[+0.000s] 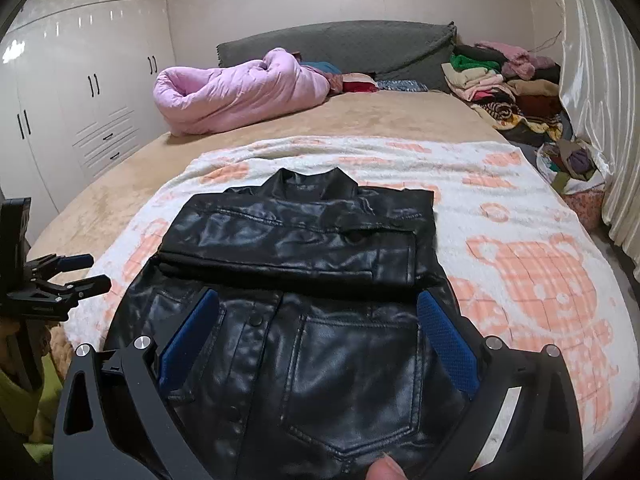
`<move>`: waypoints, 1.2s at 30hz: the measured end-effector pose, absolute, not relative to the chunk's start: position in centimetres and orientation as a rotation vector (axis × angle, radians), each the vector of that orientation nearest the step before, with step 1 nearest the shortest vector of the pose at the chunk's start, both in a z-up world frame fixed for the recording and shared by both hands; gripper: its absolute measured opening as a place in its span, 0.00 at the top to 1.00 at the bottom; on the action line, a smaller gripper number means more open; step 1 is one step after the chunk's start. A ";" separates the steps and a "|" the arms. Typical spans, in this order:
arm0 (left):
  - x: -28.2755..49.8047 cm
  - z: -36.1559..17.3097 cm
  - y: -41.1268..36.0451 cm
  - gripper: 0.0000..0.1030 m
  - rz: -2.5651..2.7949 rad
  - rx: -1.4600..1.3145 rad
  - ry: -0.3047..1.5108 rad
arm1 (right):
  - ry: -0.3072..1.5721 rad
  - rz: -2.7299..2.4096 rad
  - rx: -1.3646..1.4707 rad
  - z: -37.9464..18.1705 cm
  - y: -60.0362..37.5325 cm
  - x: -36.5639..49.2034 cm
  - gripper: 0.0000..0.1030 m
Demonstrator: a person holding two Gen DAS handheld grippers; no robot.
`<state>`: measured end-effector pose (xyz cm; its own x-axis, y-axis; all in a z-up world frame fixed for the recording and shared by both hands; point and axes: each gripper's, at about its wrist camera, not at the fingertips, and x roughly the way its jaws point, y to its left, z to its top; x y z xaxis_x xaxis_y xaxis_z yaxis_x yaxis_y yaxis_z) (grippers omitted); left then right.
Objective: Fold large clothes
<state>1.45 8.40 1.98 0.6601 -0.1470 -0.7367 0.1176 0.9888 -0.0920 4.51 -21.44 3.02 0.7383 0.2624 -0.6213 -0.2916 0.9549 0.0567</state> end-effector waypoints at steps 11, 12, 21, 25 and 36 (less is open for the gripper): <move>-0.2 -0.5 10.1 0.09 -0.128 -0.061 0.914 | 0.739 0.275 -0.098 0.8 -23.1 3.0 0.04; -0.4 -0.9 10.4 0.09 -0.128 -0.076 0.928 | 0.749 0.273 -0.095 0.5 -23.4 2.8 0.04; -2.0 -3.3 12.2 0.09 -0.113 -0.104 0.999 | 0.813 0.265 -0.123 -1.8 -25.5 1.6 0.04; -2.8 -4.4 13.0 0.09 -0.128 -0.136 1.041 | 0.842 0.256 -0.120 -2.8 -26.5 1.1 0.04; -6.2 -7.5 12.6 0.45 -0.178 -0.188 1.170 | 0.871 0.242 -0.107 -3.8 -28.4 0.4 0.04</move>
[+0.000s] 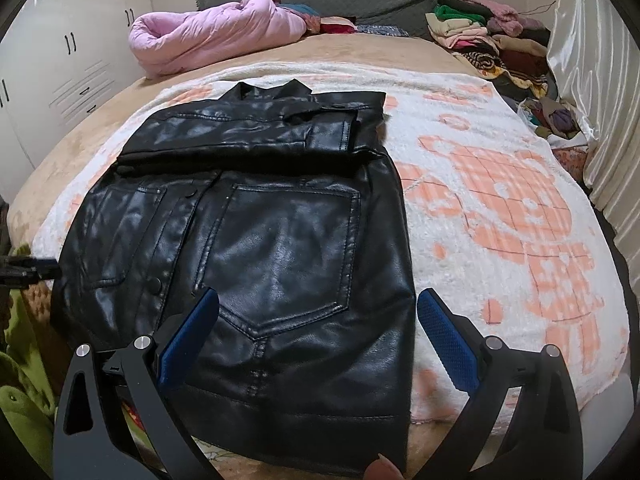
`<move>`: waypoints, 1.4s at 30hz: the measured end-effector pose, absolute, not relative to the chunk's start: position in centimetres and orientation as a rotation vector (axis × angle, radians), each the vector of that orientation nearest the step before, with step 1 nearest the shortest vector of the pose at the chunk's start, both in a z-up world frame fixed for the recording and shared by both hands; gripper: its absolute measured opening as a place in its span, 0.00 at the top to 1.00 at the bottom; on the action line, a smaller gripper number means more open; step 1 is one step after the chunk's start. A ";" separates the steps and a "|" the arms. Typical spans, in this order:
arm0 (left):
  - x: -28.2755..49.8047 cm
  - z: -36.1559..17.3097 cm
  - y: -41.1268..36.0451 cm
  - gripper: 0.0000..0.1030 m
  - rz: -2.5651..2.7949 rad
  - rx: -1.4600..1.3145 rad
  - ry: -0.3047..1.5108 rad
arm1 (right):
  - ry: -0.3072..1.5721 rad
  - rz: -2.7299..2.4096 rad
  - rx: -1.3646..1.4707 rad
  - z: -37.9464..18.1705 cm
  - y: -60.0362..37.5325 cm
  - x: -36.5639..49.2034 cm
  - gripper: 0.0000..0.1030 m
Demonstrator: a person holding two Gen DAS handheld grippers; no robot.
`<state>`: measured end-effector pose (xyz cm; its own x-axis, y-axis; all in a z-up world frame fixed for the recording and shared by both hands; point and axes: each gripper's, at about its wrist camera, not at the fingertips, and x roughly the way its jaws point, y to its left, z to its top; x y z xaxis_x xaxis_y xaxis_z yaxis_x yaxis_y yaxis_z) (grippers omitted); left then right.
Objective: Fold large clothes
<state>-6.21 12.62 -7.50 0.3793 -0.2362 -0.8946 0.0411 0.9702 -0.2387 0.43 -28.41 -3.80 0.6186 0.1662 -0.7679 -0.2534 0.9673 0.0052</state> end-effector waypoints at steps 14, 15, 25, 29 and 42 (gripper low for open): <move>-7.0 -10.0 12.0 0.45 -0.290 -0.294 1.273 | 1.056 0.306 -0.096 -7.3 -31.1 0.2 0.04; -7.0 -10.1 12.2 0.45 -0.292 -0.305 1.275 | 1.069 0.311 -0.094 -7.6 -31.2 0.1 0.04; -7.6 -9.3 13.4 0.85 -0.286 -0.336 1.229 | 1.159 0.367 -0.041 -9.9 -32.3 0.3 0.40; -8.0 -8.5 13.7 0.94 -0.314 -0.348 1.197 | 1.124 0.377 0.019 -9.0 -33.0 -0.4 0.79; -9.1 -3.7 18.8 0.96 -0.303 -0.431 1.040 | 1.039 0.511 0.187 -5.2 -30.7 -5.2 0.89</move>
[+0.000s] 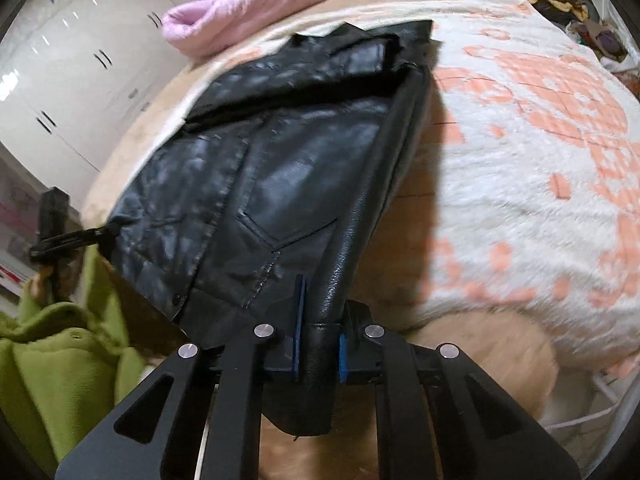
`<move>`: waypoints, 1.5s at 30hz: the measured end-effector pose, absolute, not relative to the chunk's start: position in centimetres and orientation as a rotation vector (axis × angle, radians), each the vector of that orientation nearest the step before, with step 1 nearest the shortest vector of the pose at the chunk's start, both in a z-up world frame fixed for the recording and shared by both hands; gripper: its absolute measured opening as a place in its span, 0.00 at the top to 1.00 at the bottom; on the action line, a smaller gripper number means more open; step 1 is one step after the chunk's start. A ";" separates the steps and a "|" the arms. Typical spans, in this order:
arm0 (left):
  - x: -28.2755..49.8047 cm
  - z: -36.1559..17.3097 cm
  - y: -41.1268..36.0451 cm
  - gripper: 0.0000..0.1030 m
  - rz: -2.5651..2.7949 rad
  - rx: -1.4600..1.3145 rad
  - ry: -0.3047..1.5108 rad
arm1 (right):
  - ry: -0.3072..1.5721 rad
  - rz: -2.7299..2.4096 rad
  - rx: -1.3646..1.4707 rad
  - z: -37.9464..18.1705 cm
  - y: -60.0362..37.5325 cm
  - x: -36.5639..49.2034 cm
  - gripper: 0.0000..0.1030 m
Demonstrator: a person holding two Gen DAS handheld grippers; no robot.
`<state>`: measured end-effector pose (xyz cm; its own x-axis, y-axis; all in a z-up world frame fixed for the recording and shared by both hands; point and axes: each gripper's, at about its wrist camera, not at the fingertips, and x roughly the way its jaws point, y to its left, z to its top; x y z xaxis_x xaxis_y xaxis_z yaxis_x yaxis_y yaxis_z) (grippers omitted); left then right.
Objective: Fold large clothes
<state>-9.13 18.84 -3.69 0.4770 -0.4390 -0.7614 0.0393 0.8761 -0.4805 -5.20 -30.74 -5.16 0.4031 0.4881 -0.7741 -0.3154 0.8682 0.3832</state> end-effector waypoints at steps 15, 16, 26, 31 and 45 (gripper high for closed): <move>-2.7 5.0 17.6 0.96 -0.360 -0.438 0.816 | 0.739 0.525 0.423 2.6 -32.9 0.0 0.90; -2.0 5.4 17.6 0.96 -0.361 -0.444 0.801 | 0.729 0.511 0.431 2.9 -33.0 0.6 0.90; 2.5 8.0 17.2 0.96 -0.325 -0.429 0.740 | 0.685 0.459 0.525 4.4 -33.5 5.6 0.90; 4.5 8.4 16.9 0.96 -0.306 -0.421 0.728 | 0.680 0.423 0.519 4.8 -33.2 7.4 0.90; 9.1 7.9 16.5 0.95 -0.256 -0.398 0.727 | 0.692 0.344 0.519 4.3 -32.7 12.4 0.88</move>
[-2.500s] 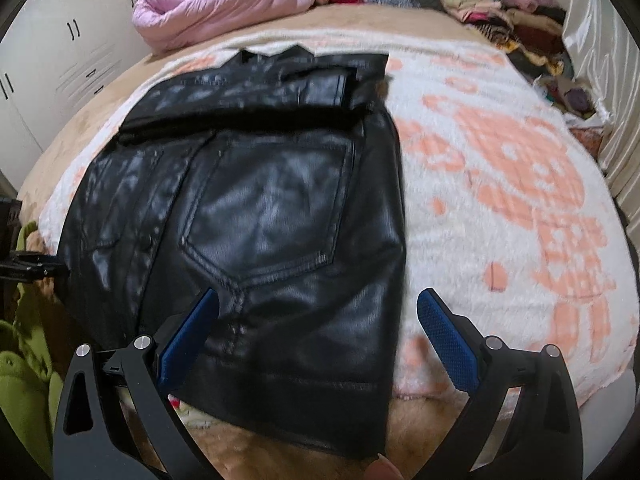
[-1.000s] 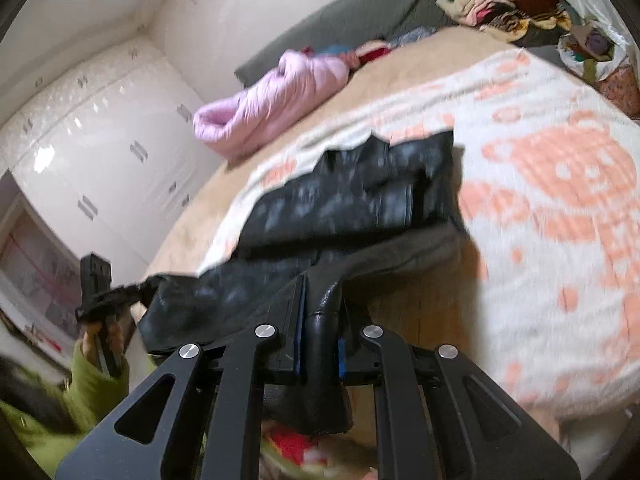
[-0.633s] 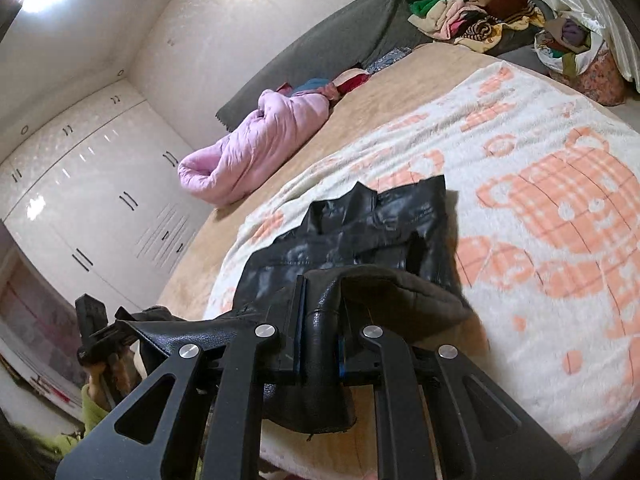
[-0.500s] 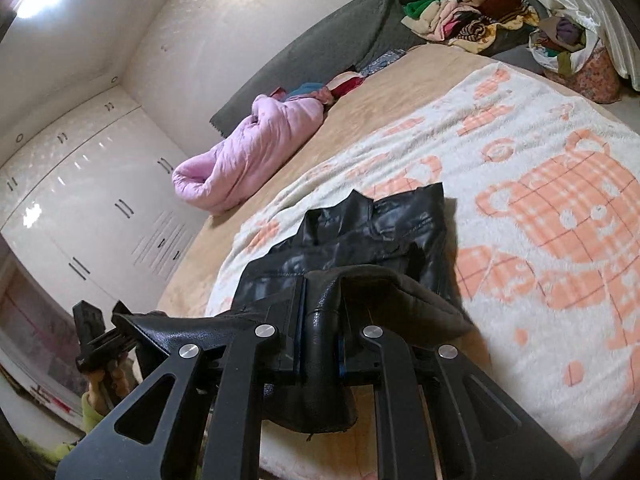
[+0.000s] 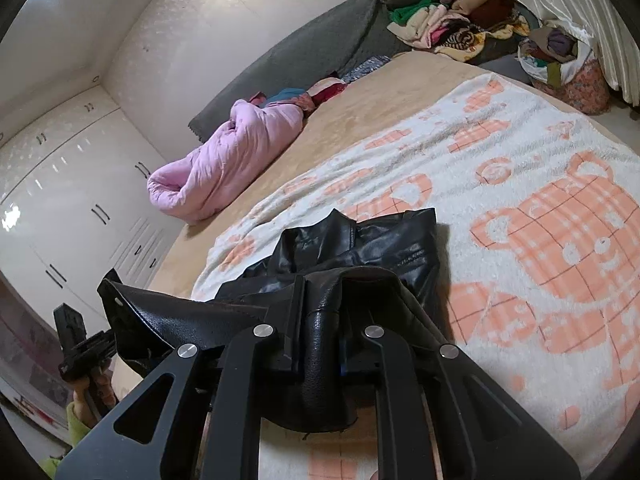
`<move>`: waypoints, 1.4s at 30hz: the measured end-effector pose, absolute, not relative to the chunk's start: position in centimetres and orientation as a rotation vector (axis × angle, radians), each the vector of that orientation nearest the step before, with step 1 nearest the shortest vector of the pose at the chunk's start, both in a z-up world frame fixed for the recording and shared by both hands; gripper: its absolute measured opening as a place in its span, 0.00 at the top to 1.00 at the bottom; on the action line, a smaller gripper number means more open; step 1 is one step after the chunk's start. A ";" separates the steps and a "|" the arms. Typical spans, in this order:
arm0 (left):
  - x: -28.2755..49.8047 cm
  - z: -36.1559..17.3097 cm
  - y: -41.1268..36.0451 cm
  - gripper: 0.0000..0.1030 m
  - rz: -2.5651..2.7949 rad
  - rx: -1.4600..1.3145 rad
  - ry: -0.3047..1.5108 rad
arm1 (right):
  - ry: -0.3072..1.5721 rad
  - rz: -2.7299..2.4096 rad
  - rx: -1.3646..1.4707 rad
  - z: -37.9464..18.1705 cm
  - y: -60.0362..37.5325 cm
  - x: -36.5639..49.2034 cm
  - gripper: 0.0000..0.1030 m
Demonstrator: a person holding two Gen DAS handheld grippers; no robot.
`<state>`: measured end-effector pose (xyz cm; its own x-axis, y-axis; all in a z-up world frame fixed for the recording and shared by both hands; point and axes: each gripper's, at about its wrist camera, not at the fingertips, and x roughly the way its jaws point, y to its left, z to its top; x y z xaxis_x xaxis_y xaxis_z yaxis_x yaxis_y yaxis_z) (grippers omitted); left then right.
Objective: Fold large clothes
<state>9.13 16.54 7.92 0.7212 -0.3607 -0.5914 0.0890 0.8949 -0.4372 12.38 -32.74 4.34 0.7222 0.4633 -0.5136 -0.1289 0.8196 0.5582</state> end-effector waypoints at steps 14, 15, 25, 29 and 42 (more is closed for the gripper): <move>15.4 5.0 17.1 0.95 -0.167 -0.395 0.801 | 0.789 0.250 0.561 1.6 -32.7 19.2 0.84; 15.7 4.8 17.0 0.95 -0.163 -0.393 0.807 | 0.796 0.246 0.562 1.4 -32.7 19.6 0.84; 18.4 2.2 16.7 0.94 -0.142 -0.363 0.858 | 0.866 0.204 0.586 -1.6 -32.7 23.1 0.83; 19.3 1.4 16.8 0.93 -0.140 -0.365 0.873 | 0.881 0.197 0.605 -2.6 -32.8 24.0 0.80; 19.8 2.0 17.3 0.72 -0.176 -0.435 0.836 | 0.744 0.298 0.636 -1.8 -33.7 24.7 0.10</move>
